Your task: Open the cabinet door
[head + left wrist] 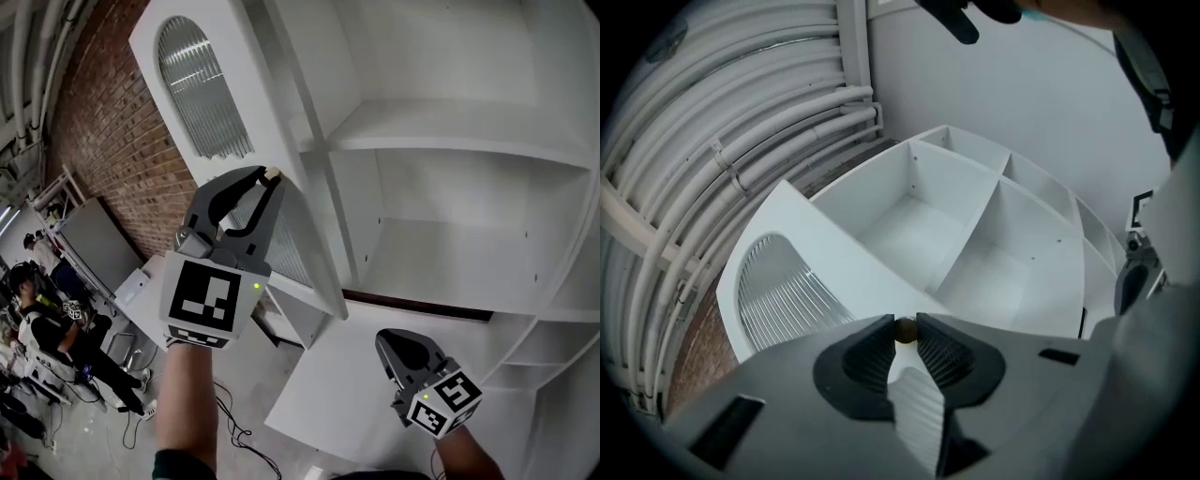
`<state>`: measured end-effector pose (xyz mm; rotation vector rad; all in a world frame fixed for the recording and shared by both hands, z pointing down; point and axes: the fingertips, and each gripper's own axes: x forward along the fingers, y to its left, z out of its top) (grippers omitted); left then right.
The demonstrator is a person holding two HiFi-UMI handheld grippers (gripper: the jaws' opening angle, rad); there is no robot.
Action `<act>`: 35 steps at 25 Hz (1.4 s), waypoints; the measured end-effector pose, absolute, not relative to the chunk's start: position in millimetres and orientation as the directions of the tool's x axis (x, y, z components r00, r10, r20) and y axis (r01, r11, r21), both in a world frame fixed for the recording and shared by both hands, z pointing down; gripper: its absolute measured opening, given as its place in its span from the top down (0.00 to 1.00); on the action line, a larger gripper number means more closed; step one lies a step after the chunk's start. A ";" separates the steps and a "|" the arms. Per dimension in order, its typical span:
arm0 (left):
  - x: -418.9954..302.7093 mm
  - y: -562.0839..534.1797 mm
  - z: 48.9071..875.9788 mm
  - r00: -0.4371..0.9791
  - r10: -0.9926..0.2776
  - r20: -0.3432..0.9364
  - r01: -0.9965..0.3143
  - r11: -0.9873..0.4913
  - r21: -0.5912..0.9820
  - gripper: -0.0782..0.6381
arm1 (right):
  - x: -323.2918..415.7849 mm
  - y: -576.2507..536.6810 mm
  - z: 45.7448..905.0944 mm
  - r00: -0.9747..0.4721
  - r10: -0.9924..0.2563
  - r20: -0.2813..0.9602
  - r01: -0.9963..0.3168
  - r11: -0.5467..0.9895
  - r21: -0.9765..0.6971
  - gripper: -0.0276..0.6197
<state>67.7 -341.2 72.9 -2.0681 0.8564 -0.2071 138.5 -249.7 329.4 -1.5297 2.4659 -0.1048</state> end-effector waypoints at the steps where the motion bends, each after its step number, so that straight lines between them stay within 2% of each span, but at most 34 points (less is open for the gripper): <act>1: 64.1 -338.2 72.2 0.758 -0.633 -0.159 -0.493 -0.396 -0.775 0.79 | 137.2 -250.0 328.2 -0.424 -0.891 -0.162 -0.875 0.449 -0.182 0.95; 7: 33.0 -327.5 73.0 0.802 -0.577 -0.155 -0.467 -0.443 -0.766 0.79 | 120.4 -258.0 323.5 -0.440 -0.882 -0.168 -0.869 0.465 -0.166 0.95; 20: -31.9 -309.4 77.3 0.828 -0.546 -0.126 -0.443 -0.501 -0.743 0.78 | 92.3 -262.6 315.7 -0.459 -0.871 -0.173 -0.864 0.484 -0.143 0.95; 27: -70.1 -303.5 78.0 0.850 -0.517 -0.100 -0.403 -0.517 -0.755 0.78 | 74.3 -263.3 312.1 -0.469 -0.867 -0.169 -0.862 0.491 -0.126 0.95; 32: -65.8 -292.1 78.3 0.856 -0.508 -0.098 -0.393 -0.516 -0.761 0.78 | 84.7 -254.9 310.6 -0.485 -0.859 -0.163 -0.856 0.504 -0.114 0.95; 35: -94.6 -297.0 78.2 0.852 -0.514 -0.097 -0.391 -0.503 -0.771 0.78 | 59.4 -259.5 308.9 -0.485 -0.860 -0.161 -0.858 0.503 -0.105 0.95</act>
